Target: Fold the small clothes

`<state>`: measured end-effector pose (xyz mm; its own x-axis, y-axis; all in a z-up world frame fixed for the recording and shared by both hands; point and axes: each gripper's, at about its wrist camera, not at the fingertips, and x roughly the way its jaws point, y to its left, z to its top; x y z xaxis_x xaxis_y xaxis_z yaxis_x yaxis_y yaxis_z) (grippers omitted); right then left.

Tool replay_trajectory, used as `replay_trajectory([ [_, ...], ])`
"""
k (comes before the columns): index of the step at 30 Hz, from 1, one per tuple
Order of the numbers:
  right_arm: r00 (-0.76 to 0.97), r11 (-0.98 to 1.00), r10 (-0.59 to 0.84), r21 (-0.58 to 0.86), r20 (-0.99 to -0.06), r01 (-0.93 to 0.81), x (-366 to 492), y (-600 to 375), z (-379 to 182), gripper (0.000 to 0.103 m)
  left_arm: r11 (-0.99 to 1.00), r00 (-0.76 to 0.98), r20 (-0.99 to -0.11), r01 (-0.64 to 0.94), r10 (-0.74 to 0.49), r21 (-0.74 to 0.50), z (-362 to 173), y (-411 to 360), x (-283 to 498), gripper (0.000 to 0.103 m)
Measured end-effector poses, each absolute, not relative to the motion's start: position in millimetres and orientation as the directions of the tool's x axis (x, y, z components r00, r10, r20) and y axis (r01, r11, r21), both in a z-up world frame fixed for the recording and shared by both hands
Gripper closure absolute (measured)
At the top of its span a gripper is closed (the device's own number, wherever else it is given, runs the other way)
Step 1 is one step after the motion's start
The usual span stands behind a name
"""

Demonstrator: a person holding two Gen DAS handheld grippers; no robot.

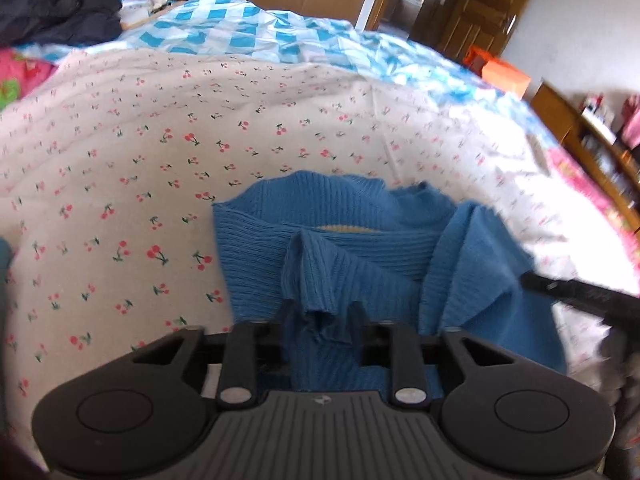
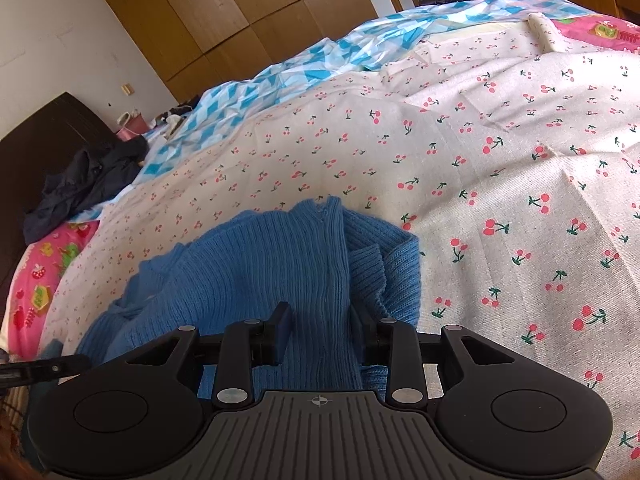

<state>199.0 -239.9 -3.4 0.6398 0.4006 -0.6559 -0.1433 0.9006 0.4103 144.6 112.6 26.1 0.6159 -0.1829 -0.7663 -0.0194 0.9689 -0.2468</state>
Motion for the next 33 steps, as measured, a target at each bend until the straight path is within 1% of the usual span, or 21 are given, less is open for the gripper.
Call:
replay_trajectory([
  [1,0.640,0.900,0.402,0.411,-0.655,-0.144,199,-241,-3,0.072,0.972,0.608,-0.774,-0.016,-0.176,-0.233,26,111,147,0.089],
  [7,0.642,0.896,0.408,0.421,-0.649,-0.143,197,-243,-4,0.072,0.981,0.597,-0.787,0.005,-0.159,-0.195,39,110,148,0.092],
  [9,0.642,0.896,0.409,0.421,-0.649,-0.145,198,-242,-4,0.072,0.978,0.593,-0.787,0.003,-0.168,-0.207,42,112,147,0.092],
  [11,0.641,0.896,0.408,0.421,-0.650,-0.143,198,-242,-5,0.072,0.959,0.580,-0.783,-0.007,-0.227,-0.283,41,119,150,0.093],
  [13,0.642,0.895,0.409,0.424,-0.649,-0.141,198,-242,-4,0.072,0.914,0.575,-0.755,-0.031,-0.315,-0.405,40,127,155,0.093],
  [15,0.645,0.895,0.407,0.425,-0.647,-0.138,197,-243,-3,0.072,0.843,0.608,-0.688,-0.057,-0.396,-0.535,40,139,163,0.093],
  [16,0.647,0.896,0.404,0.423,-0.646,-0.136,197,-243,-2,0.072,0.808,0.634,-0.654,-0.076,-0.413,-0.585,40,146,169,0.093],
  [18,0.652,0.900,0.395,0.417,-0.647,-0.131,196,-243,1,0.072,0.757,0.705,-0.589,-0.113,-0.396,-0.644,44,159,181,0.093],
  [20,0.659,0.904,0.383,0.410,-0.647,-0.122,197,-245,3,0.072,0.718,0.774,-0.541,-0.167,-0.329,-0.675,47,174,194,0.093],
  [22,0.668,0.906,0.375,0.408,-0.643,-0.115,196,-246,6,0.072,0.722,0.813,-0.544,-0.248,-0.208,-0.646,48,188,202,0.093],
  [23,0.671,0.906,0.374,0.408,-0.641,-0.116,196,-246,7,0.072,0.733,0.812,-0.565,-0.296,-0.144,-0.613,48,192,204,0.093],
  [24,0.674,0.907,0.372,0.405,-0.639,-0.116,196,-246,8,0.072,0.737,0.802,-0.587,-0.332,-0.108,-0.589,46,196,203,0.092],
  [25,0.675,0.909,0.369,0.401,-0.639,-0.117,196,-246,8,0.070,0.733,0.793,-0.600,-0.347,-0.104,-0.586,43,199,200,0.092],
  [27,0.672,0.911,0.368,0.392,-0.642,-0.124,196,-243,6,0.070,0.728,0.777,-0.611,-0.331,-0.150,-0.600,35,200,188,0.091],
  [29,0.662,0.913,0.372,0.387,-0.650,-0.133,196,-239,3,0.070,0.748,0.742,-0.639,-0.304,-0.203,-0.590,26,195,174,0.085],
  [31,0.656,0.915,0.371,0.381,-0.657,-0.137,195,-235,0,0.070,0.784,0.710,-0.663,-0.260,-0.240,-0.563,19,182,158,0.072],
  [33,0.654,0.917,0.368,0.373,-0.660,-0.140,193,-232,-1,0.070,0.833,0.679,-0.685,-0.198,-0.264,-0.517,15,167,149,0.066],
])
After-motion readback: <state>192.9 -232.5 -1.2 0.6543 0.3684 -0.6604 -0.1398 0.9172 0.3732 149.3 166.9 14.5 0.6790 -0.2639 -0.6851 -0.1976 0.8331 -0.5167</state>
